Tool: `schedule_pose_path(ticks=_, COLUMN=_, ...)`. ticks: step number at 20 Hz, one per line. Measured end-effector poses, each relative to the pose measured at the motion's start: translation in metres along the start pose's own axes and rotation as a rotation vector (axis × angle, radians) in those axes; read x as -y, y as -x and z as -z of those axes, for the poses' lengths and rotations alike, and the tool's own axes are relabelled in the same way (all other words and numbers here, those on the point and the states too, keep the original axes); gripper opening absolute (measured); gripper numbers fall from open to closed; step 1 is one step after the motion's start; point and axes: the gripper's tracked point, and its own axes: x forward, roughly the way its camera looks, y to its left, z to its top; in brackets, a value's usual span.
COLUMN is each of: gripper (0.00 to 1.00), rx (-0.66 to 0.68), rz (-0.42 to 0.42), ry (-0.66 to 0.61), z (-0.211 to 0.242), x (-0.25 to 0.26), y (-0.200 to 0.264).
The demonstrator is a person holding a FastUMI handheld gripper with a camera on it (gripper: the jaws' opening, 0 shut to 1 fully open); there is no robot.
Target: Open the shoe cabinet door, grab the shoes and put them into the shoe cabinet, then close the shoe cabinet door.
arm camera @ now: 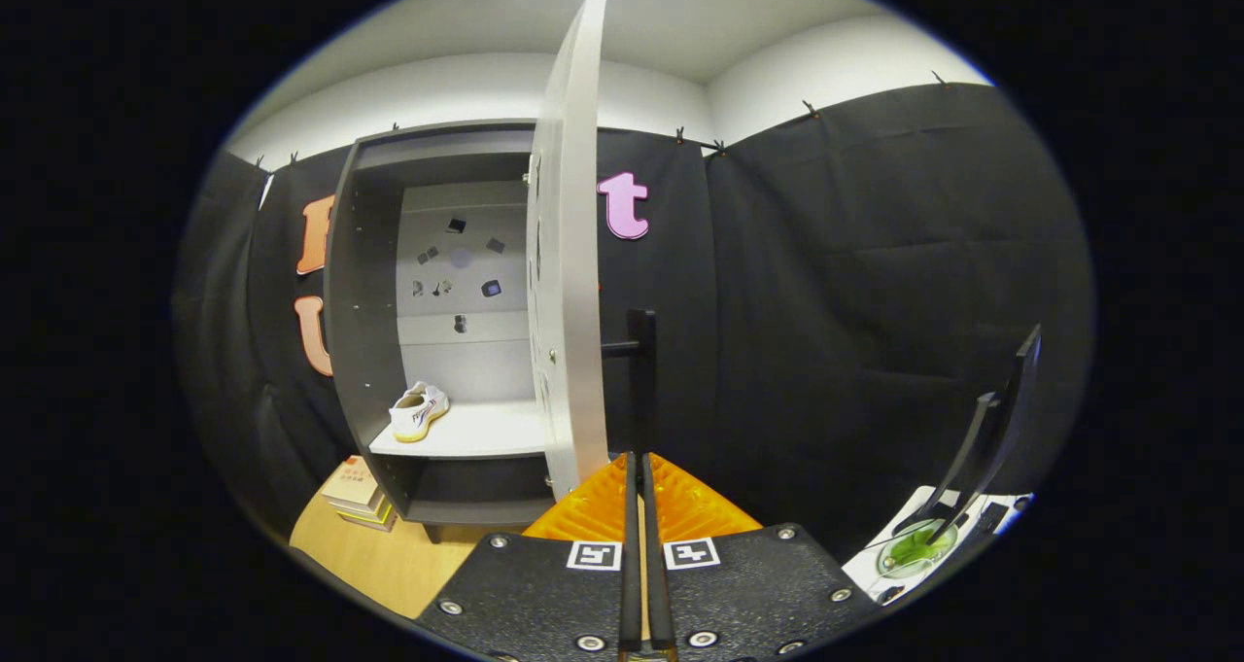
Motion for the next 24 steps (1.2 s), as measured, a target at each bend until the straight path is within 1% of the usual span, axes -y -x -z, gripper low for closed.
schedule_pose_path(ticks=3, gripper=0.02, rx=0.01, rz=0.017, ry=0.003, z=-0.001, x=-0.003, y=0.008)
schedule_pose_path(ticks=7, gripper=0.02, rx=0.02, rz=-0.012, ry=0.009, z=-0.008, x=-0.026, y=0.031)
schedule_pose_path(ticks=11, gripper=0.02, rx=0.022, rz=-0.091, ry=0.017, z=-0.008, x=-0.068, y=0.053)
schedule_pose_path(ticks=15, gripper=0.02, rx=-0.002, rz=-0.194, ry=0.032, z=0.014, x=-0.113, y=0.059)
schedule_pose_path(ticks=16, gripper=0.02, rx=-0.016, rz=-0.211, ry=0.03, z=0.022, x=-0.123, y=0.057)
schedule_pose_path(ticks=17, gripper=0.04, rx=-0.037, rz=-0.237, ry=0.028, z=0.033, x=-0.135, y=0.054)
schedule_pose_path(ticks=19, gripper=0.06, rx=-0.089, rz=-0.262, ry=0.038, z=0.062, x=-0.154, y=0.045)
schedule_pose_path(ticks=22, gripper=0.07, rx=-0.192, rz=-0.319, ry=0.063, z=0.119, x=-0.183, y=0.039)
schedule_pose_path(ticks=24, gripper=0.09, rx=-0.27, rz=-0.361, ry=0.058, z=0.161, x=-0.202, y=0.034)
